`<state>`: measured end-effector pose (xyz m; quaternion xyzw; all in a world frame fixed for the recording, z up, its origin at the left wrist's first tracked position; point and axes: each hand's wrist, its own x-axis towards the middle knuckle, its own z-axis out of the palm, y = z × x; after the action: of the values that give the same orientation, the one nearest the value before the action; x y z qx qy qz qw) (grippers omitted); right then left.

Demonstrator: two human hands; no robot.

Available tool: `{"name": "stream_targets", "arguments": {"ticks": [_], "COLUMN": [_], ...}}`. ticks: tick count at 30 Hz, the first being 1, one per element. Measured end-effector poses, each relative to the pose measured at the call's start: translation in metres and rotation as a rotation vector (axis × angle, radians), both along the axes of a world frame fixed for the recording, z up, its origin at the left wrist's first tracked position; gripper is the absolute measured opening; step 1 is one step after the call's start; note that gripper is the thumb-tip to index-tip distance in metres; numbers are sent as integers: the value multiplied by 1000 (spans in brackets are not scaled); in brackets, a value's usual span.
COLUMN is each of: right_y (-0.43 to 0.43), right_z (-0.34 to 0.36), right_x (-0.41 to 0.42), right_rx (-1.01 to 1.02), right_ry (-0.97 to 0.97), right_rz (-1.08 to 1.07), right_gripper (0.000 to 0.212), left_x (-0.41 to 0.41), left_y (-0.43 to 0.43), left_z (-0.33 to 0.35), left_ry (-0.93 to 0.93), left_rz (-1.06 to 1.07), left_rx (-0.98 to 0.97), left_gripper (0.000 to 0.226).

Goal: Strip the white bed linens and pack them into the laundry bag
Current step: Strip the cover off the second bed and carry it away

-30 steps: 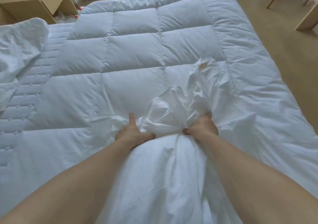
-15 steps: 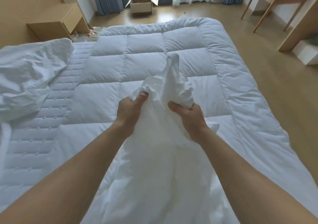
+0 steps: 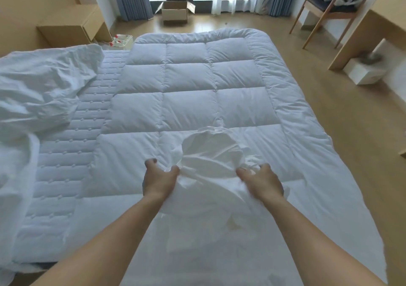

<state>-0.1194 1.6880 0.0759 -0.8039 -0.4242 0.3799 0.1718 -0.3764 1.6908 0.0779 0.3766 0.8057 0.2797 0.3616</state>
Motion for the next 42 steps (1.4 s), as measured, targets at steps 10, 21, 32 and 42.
{"name": "stream_targets", "arguments": {"ticks": [10, 21, 32, 42], "right_y": [14, 83, 111, 166], "right_z": [-70, -160, -154, -129], "right_x": [-16, -3, 0, 11], "right_rx": [104, -260, -200, 101], "right_ry": [-424, -107, 248, 146], "right_rz": [558, 249, 91, 140], "right_gripper": [88, 139, 118, 118], "left_x": [46, 41, 34, 65], "left_y": [19, 56, 102, 170], "left_z": [-66, -177, -140, -114], "left_ry": [478, 261, -265, 313], "left_rz": [-674, -372, -351, -504], "left_rx": [-122, -464, -259, -79], "left_gripper": [81, 90, 79, 80]}}
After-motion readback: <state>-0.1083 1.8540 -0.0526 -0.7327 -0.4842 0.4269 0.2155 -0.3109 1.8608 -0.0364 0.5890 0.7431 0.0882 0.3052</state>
